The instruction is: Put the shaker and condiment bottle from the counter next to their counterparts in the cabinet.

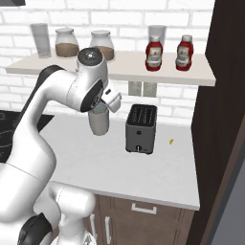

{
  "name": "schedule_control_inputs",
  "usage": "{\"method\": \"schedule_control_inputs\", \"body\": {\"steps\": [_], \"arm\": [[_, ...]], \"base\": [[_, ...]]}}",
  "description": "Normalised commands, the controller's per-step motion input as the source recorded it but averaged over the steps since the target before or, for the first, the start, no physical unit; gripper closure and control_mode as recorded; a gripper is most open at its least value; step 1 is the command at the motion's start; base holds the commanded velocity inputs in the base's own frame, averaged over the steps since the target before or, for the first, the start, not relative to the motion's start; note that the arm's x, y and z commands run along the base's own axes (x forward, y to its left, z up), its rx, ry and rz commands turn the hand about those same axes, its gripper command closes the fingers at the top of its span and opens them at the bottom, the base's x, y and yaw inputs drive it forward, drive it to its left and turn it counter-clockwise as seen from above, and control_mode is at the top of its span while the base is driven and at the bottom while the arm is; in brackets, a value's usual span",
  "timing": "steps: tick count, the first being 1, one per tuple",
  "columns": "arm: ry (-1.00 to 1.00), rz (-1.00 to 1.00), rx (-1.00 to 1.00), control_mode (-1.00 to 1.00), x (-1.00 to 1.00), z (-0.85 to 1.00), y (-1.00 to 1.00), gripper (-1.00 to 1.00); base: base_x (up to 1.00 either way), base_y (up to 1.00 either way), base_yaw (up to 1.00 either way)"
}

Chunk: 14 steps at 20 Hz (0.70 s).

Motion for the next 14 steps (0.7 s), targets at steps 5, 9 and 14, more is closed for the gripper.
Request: {"method": "schedule_control_inputs", "body": {"steps": [5, 9, 14], "arm": [[-0.13, 0.00, 0.00, -1.00, 0.00, 0.52, 0.00, 1.00], [-0.10, 0.00, 0.00, -1.00, 0.00, 0.46, 0.00, 1.00], [-0.05, 0.00, 0.00, -1.00, 0.00, 0.34, 0.00, 1.00]], "base": [[0.00, 0.00, 0.00], [0.00, 0.00, 0.00], [0.00, 0.00, 0.00]]}}
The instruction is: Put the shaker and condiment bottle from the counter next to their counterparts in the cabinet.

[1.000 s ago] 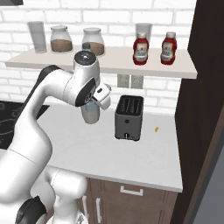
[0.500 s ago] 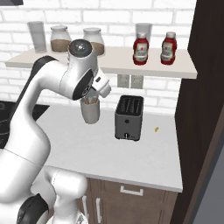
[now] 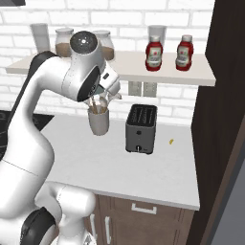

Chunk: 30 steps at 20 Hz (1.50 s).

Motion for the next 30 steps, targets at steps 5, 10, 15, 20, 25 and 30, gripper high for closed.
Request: {"method": "schedule_control_inputs", "body": {"steps": [5, 10, 15, 20, 25, 30], "arm": [[-0.05, 0.00, 0.00, -1.00, 0.00, 0.31, 0.00, 1.00], [-0.03, 0.00, 0.00, -1.00, 0.01, 0.28, 0.00, 1.00], [0.00, 0.00, 0.00, -1.00, 0.26, 0.03, 0.00, 1.00], [0.00, 0.00, -0.01, -1.00, 0.48, 0.00, 0.00, 1.00], [0.00, 0.00, 0.00, -1.00, 0.51, 0.00, 0.00, 1.00], [0.00, 0.00, 0.00, -1.00, 0.43, 0.00, 0.00, 1.00]], "base": [[0.00, 0.00, 0.00], [0.00, 0.00, 0.00], [0.00, 0.00, 0.00], [0.00, 0.00, 0.00], [0.00, 0.00, 0.00], [0.00, 0.00, 0.00]]}}
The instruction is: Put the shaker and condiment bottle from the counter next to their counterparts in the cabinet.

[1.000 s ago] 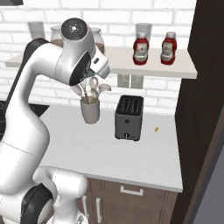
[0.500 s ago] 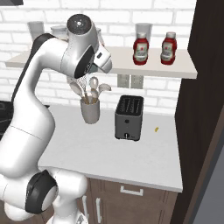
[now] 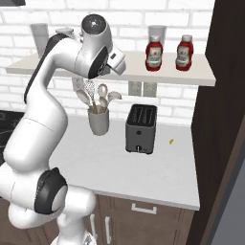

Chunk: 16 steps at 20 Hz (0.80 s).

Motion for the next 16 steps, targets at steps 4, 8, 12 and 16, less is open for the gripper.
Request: {"method": "schedule_control_inputs", "body": {"steps": [4, 8, 12, 16], "arm": [[0.00, 0.00, 0.00, -1.00, 0.36, 0.00, 0.00, 1.00], [0.00, 0.00, 0.00, -1.00, 0.30, 0.00, -0.06, 1.00], [0.00, 0.00, 0.00, -1.00, 0.23, 0.00, -0.18, 1.00], [0.00, 0.00, 0.00, -1.00, 0.25, 0.00, -0.16, 1.00]], "base": [[0.00, 0.00, 0.00], [0.00, 0.00, 0.00], [0.00, 0.00, 0.00], [0.00, 0.00, 0.00]]}}
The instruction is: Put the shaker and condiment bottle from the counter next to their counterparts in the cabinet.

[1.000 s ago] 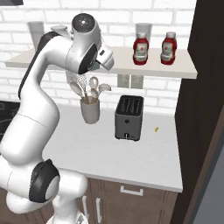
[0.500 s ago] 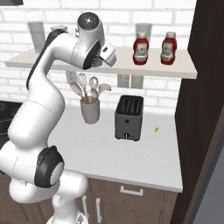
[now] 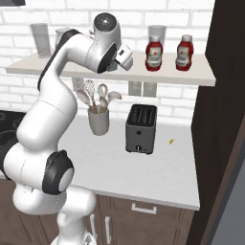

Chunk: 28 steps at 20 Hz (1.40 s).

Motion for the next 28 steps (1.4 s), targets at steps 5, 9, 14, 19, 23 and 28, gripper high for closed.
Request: {"method": "schedule_control_inputs", "body": {"steps": [5, 9, 14, 19, 23, 28], "arm": [[0.01, 0.00, 0.00, -1.00, 0.22, 0.00, -0.01, 1.00], [0.02, 0.00, 0.00, -1.00, 0.13, 0.00, 0.00, 1.00], [0.04, 0.00, 0.00, -1.00, 0.11, -0.04, 0.00, 1.00], [0.07, 0.00, -0.01, -1.00, 0.08, -0.17, 0.04, 1.00], [0.06, 0.00, -0.04, -1.00, 0.14, -0.23, 0.15, -1.00], [0.01, 0.00, -0.01, -1.00, 0.13, -0.12, 0.02, -1.00]], "base": [[0.00, 0.00, 0.00], [0.00, 0.00, 0.00], [0.00, 0.00, 0.00], [0.00, 0.00, 0.00], [0.00, 0.00, 0.00], [0.00, 0.00, 0.00]]}}
